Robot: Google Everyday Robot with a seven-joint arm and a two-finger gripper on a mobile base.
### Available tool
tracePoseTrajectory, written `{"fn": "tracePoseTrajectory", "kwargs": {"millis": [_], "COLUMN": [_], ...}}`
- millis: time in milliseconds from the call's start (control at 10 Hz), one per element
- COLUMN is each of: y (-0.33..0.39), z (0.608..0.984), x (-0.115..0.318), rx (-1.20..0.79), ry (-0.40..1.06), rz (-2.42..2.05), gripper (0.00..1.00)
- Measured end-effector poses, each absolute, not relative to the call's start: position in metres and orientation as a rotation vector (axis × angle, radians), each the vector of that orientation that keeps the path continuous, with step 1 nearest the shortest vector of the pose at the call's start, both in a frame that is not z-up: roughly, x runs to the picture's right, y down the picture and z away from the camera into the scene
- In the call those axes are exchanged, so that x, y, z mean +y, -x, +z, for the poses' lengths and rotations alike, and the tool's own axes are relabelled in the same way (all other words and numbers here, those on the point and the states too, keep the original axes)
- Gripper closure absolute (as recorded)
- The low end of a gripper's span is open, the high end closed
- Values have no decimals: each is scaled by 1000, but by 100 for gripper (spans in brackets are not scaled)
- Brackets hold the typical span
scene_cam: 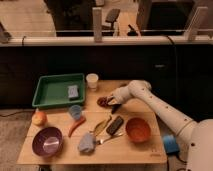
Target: Place grapes in red bowl
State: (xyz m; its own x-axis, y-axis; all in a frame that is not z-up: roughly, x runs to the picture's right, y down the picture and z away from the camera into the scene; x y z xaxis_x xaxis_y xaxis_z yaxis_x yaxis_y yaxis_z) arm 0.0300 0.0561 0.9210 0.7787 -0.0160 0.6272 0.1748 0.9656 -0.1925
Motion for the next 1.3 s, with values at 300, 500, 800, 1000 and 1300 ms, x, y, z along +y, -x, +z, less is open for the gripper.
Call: {"fn": "tracePoseTrajectory", "kwargs": {"millis": [300,500,800,1000,1300], "y": [-18,-16,-18,-26,-41], "z": [900,886,854,830,796], "x": [41,32,21,20,26], "rx": [-689,-692,-698,-700,-723], "ry": [234,224,211,207,219], "rz": [-157,-178,-214,-238,-276], "gripper": [100,100,100,100,100]}}
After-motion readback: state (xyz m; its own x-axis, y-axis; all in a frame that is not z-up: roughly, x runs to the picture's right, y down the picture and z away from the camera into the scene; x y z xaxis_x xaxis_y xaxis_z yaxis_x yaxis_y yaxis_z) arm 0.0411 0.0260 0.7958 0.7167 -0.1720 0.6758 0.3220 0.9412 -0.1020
